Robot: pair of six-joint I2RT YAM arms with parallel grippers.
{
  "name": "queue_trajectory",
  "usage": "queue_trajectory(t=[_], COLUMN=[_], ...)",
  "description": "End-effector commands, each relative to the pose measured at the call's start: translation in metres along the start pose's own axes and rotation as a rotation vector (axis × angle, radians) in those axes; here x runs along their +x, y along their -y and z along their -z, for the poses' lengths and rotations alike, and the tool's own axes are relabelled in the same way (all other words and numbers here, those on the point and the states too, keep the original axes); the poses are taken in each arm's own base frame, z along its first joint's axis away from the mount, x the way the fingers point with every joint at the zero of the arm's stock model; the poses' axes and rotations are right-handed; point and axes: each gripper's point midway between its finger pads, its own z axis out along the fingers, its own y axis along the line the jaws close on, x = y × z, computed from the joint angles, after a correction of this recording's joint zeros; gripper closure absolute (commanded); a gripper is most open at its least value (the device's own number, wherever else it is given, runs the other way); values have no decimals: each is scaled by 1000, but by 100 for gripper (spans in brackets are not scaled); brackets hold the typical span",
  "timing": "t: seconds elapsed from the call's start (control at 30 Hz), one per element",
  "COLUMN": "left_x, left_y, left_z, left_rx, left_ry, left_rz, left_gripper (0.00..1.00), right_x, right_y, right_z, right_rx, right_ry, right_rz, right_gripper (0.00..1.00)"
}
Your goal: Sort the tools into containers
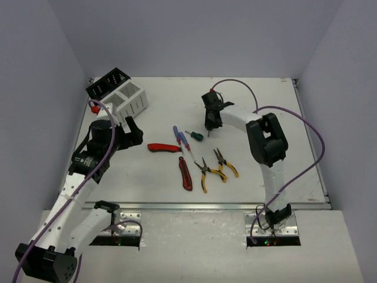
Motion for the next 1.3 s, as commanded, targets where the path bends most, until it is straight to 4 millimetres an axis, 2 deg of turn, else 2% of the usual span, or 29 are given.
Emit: queue_trajectory(t=[0.0,0.07,0.1,0.13,0.17,0.27,0.4,0.47,0.57,0.63,0.7,0.77,0.93,1.2,1.27], left_x=[-22,-29,-31,-34,-42,-56,-58,-55,-57,-60,-60,-57,-44,-28,-26], left_y=[19,34,50,67,82,130,203,223,230,230,231,230,227,222,221], left_z=[2,3,6,9,11,25,43,39,31,31,32,32,31,30,28], left_rx=[65,125,200,277,339,557,792,816,795,791,792,786,785,766,757], left_ry=[48,41,21,-1,-8,-36,-72,-110,-106,-92,-91,-99,-133,-172,-179], left_rz=[19,41,62,81,94,149,144,142,168,180,183,188,189,171,165], left_gripper=[0,0,0,0,0,0,0,0,1,2,12,18,30,39,49], right_x=[-25,-47,-57,-68,-77,-61,-12,-3,5,8,12,10,6,-14,-13], right_y=[0,-8,-12,-20,-35,-72,-109,-115,-120,-122,-121,-123,-124,-125,-127], right_z=[27,49,63,82,114,171,253,279,308,318,330,338,342,346,350], right_rx=[-33,-85,-127,-186,-302,-570,-897,-947,-1017,-1049,-1089,-1111,-1113,-1066,-1085], right_ry=[105,175,218,268,314,404,488,528,572,584,608,623,641,697,694], right_rz=[70,123,177,232,277,516,782,806,808,804,807,784,757,712,716], right_gripper=[100,100,100,100,100,100,100,100,100,100,100,100,100,100,100])
